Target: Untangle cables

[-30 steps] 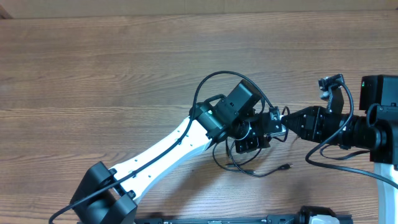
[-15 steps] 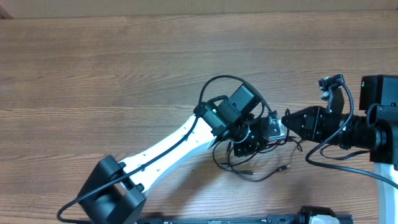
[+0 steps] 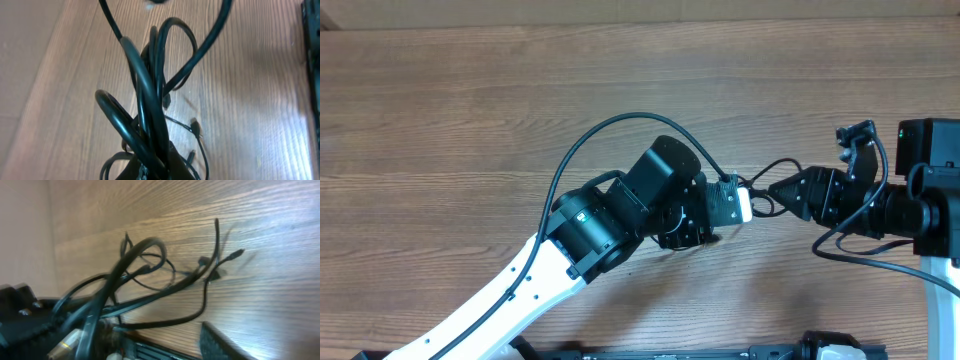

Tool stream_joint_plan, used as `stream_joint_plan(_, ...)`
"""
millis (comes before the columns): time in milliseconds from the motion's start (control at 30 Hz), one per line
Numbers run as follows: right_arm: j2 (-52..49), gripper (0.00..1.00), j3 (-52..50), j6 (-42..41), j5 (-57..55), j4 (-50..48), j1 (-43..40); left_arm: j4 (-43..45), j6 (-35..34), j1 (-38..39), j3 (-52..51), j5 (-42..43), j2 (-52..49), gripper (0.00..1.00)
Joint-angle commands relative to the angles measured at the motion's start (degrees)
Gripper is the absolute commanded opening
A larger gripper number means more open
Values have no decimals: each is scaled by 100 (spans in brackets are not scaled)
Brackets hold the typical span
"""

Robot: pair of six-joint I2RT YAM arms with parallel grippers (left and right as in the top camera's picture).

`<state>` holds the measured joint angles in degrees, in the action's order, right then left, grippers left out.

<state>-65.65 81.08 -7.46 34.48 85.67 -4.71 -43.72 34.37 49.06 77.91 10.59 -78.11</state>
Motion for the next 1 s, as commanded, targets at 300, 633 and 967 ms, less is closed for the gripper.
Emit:
stream_joint_plan(300, -4, 98, 35, -619, 1711, 184, 35, 48, 2315, 7, 9, -634, 136, 4)
stream_joint_plan(633, -11, 70, 35, -1233, 2479, 162, 35, 857, 2726, 114, 9, -44, 129, 4)
stream_joint_plan(967, -11, 69, 35, -1231, 2476, -37, 35, 750, 3486, 205, 9, -35, 129, 4)
